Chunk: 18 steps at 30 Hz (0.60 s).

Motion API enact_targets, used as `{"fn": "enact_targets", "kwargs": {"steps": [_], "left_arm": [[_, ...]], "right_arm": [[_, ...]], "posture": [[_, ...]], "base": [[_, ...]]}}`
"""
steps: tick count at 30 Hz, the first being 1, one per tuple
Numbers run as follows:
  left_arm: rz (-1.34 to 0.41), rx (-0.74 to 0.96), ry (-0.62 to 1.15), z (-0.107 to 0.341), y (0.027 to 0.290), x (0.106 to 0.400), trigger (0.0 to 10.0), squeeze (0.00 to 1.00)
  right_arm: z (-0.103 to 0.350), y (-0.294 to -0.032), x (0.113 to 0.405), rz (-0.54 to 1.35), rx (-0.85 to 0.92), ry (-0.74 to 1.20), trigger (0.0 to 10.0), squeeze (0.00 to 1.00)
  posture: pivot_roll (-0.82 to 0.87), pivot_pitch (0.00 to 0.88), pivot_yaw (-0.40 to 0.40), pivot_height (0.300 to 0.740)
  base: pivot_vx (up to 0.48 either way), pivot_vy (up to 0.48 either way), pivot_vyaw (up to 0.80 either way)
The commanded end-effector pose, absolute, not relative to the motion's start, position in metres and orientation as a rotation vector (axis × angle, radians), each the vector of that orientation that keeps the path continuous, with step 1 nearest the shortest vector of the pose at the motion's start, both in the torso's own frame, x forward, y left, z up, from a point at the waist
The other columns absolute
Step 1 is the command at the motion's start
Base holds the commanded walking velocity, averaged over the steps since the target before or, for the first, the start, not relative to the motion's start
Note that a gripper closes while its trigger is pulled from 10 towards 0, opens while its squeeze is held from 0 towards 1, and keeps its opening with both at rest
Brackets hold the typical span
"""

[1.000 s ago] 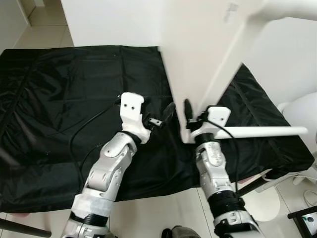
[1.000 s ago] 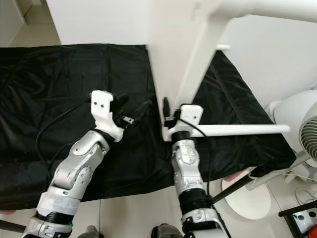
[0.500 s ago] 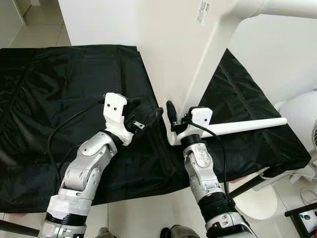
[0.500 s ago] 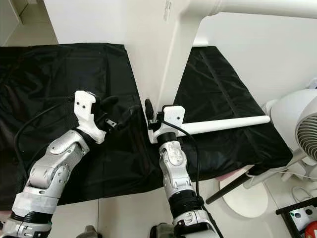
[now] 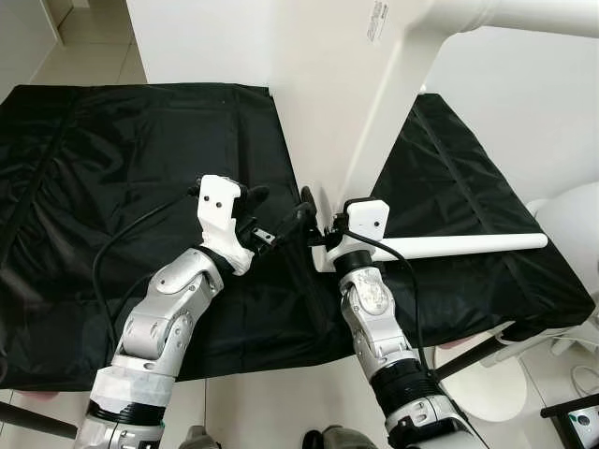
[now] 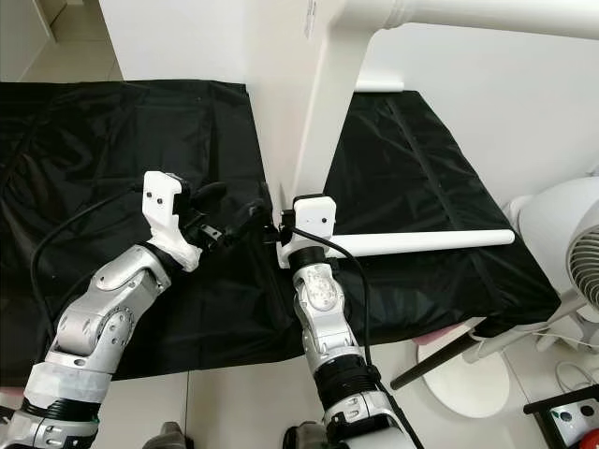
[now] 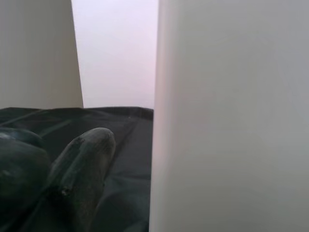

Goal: Building children table

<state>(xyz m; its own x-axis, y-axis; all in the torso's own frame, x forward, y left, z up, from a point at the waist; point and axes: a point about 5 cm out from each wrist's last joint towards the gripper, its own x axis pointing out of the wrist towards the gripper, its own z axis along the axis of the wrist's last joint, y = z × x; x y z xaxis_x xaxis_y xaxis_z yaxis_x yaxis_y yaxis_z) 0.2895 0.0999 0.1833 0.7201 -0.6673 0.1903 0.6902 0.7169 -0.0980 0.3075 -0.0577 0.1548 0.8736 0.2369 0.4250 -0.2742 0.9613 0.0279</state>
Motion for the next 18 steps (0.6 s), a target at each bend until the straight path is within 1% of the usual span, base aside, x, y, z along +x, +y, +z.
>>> {"fn": "enact_targets", "kwargs": {"steps": [1,6,7,11,16,18], "left_arm": [[-0.835,-0.17,-0.15,0.184,0.093,0.284,10.0,0.0],[-0.84,-0.183,-0.155,0.186,0.09,0.284,10.0,0.0],[-0.843,-0.184,-0.155,0.186,0.09,0.284,10.0,0.0],[-0.862,-0.168,-0.144,0.185,0.09,0.282,10.0,0.0],[-0.897,-0.158,-0.123,0.182,0.091,0.278,10.0,0.0],[-0.972,-0.129,-0.095,0.18,0.093,0.27,10.0,0.0]], "right_arm": [[0.164,-0.048,0.302,0.302,0.098,-0.488,10.0,1.0],[0.159,-0.05,0.294,0.308,0.061,-0.489,10.0,1.0],[0.158,-0.051,0.292,0.306,0.057,-0.489,10.0,0.0],[0.153,-0.062,0.282,0.28,0.062,-0.474,10.0,0.0],[0.152,-0.059,0.278,0.306,0.072,-0.47,10.0,0.0],[0.154,-0.055,0.276,0.325,0.07,-0.48,10.0,0.0]], "posture": [[0.08,0.034,-0.078,0.74],[0.08,0.033,-0.079,0.74],[0.07,0.036,-0.077,0.74],[0.07,0.037,-0.078,0.74],[0.07,0.036,-0.076,0.74],[0.07,0.036,-0.078,0.74]], "base": [[0.0,0.0,0.0],[0.0,0.0,0.0],[0.0,0.0,0.0],[0.0,0.0,0.0],[0.0,0.0,0.0],[0.0,0.0,0.0]]}}
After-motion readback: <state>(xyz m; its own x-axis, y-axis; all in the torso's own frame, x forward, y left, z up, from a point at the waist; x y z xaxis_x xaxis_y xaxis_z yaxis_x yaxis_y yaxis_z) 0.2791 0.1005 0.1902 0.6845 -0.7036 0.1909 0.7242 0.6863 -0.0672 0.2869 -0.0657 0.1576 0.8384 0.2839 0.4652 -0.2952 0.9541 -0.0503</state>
